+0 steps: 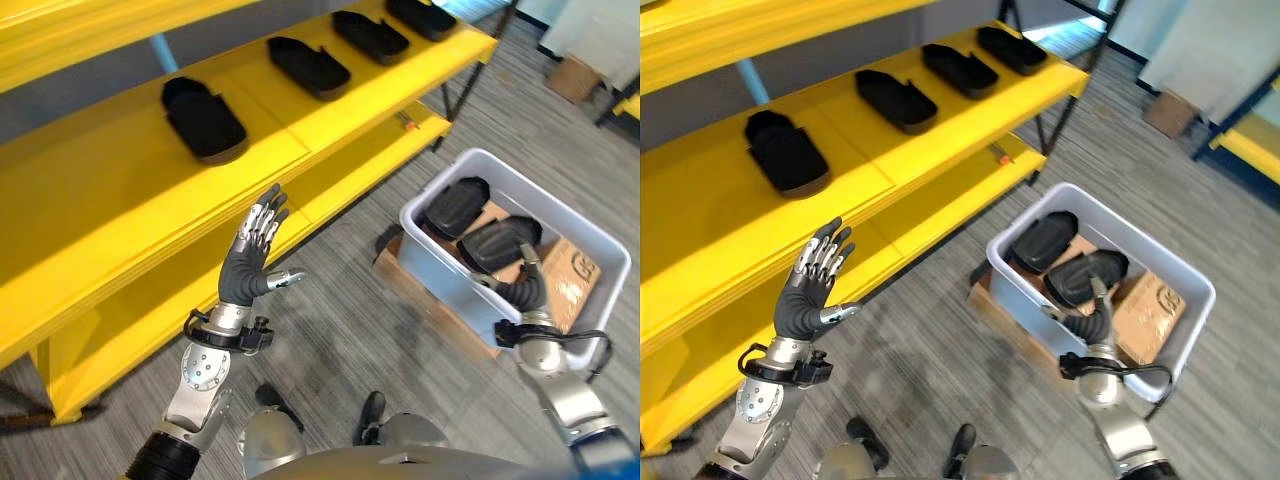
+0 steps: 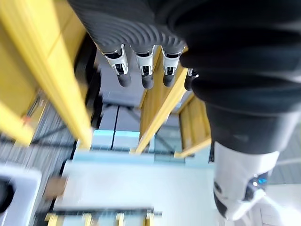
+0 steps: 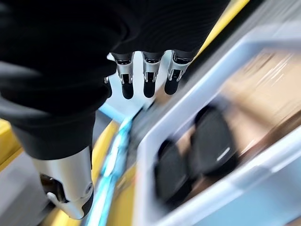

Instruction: Move parts from the plastic box to the shelf.

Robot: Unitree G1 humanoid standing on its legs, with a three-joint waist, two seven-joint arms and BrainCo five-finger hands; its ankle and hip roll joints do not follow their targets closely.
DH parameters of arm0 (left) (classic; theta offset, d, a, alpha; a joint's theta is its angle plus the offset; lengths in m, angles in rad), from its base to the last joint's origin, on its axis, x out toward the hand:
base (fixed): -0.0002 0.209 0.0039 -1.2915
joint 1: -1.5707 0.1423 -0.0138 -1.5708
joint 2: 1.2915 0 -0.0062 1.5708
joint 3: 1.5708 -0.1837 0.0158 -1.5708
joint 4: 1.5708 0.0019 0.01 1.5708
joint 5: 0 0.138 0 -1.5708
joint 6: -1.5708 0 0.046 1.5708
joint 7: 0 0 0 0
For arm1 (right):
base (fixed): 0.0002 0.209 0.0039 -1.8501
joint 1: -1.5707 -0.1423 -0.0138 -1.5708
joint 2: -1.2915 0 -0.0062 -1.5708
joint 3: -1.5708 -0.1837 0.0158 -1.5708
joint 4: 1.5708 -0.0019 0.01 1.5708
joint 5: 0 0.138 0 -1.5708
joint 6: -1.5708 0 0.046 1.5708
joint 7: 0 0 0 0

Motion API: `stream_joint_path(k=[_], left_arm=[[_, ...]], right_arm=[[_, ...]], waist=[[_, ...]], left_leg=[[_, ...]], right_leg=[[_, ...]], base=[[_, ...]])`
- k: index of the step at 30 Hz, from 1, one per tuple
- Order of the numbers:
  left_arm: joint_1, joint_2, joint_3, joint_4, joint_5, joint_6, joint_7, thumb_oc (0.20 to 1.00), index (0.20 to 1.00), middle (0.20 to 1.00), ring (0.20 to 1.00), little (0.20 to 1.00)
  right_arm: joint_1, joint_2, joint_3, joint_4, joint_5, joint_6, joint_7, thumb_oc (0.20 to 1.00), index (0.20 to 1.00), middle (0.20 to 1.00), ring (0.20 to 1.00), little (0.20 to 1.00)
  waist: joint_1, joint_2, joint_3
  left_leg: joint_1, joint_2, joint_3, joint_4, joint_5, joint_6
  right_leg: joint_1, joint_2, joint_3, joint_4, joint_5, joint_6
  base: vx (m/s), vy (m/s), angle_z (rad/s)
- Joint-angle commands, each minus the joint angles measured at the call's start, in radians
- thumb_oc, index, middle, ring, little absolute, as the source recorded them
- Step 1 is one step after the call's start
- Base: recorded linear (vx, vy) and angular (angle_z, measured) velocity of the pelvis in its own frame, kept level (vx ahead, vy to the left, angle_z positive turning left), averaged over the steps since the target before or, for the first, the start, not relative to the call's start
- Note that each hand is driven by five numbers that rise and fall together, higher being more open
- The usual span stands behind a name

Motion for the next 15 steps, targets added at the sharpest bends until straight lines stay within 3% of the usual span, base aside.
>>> stream_joint_path(k=[1, 6, 10, 13, 15], left_arm=[[0.03, 0.023, -0.005, -0.087, -0.048, -0.051, -0.049, 1.0, 1.0, 1.0, 1.0, 1.0], [-0.016, 0.016, -0.051, -0.088, -0.042, -0.05, -0.108, 1.0, 1.0, 1.0, 1.0, 1.0], [-0.091, 0.007, -0.112, -0.086, -0.019, -0.039, -0.073, 1.0, 1.0, 1.0, 1.0, 1.0], [-0.17, -0.014, -0.154, -0.063, 0.009, -0.025, -0.033, 1.0, 1.0, 1.0, 1.0, 1.0], [-0.21, -0.034, -0.163, -0.041, 0.011, -0.013, 0.031, 1.0, 1.0, 1.0, 1.0, 1.0]], right_arm=[[-0.009, 0.022, -0.036, -0.006, 0.003, -0.055, -0.056, 1.0, 1.0, 1.0, 1.0, 1.0], [-0.01, 0.023, -0.052, 0.031, 0.025, -0.071, -0.11, 1.0, 1.0, 1.0, 1.0, 1.0], [-0.037, 0.026, -0.042, 0.062, 0.02, -0.085, -0.102, 1.0, 1.0, 1.0, 1.0, 1.0], [-0.076, 0.03, -0.018, 0.088, -0.006, -0.103, -0.071, 1.0, 1.0, 1.0, 1.0, 1.0], [-0.103, 0.034, 0.013, 0.096, -0.009, -0.118, -0.021, 1.0, 1.0, 1.0, 1.0, 1.0]], waist=[[0.01, -0.03, -0.016], [-0.037, -0.014, -0.023], [-0.071, 0.002, -0.034], [-0.09, 0.014, -0.041], [-0.092, 0.016, -0.046]], left_leg=[[-0.003, -0.03, 0.017, -0.077, 0.024, -0.032], [0.023, -0.009, 0.003, -0.102, 0.051, -0.054], [0.036, 0.015, -0.029, -0.112, 0.075, -0.071], [0.046, 0.031, -0.091, -0.103, 0.087, -0.084], [0.06, 0.018, -0.213, -0.069, 0.06, -0.075]], right_leg=[[0.031, -0.07, 0.041, 0.048, 0.021, 0.069], [-0.006, -0.044, 0.066, 0.075, 0.005, 0.036], [-0.027, -0.027, 0.101, 0.11, -0.018, 0.014], [-0.05, -0.018, 0.148, 0.146, -0.041, 0.0], [-0.065, -0.015, 0.217, 0.17, -0.049, -0.01]], base=[[-0.04, -0.205, 0.08], [-0.02, -0.217, -0.18], [0.01, -0.142, -0.19], [0.04, -0.165, -0.6], [0.11, -0.101, -1.13]])
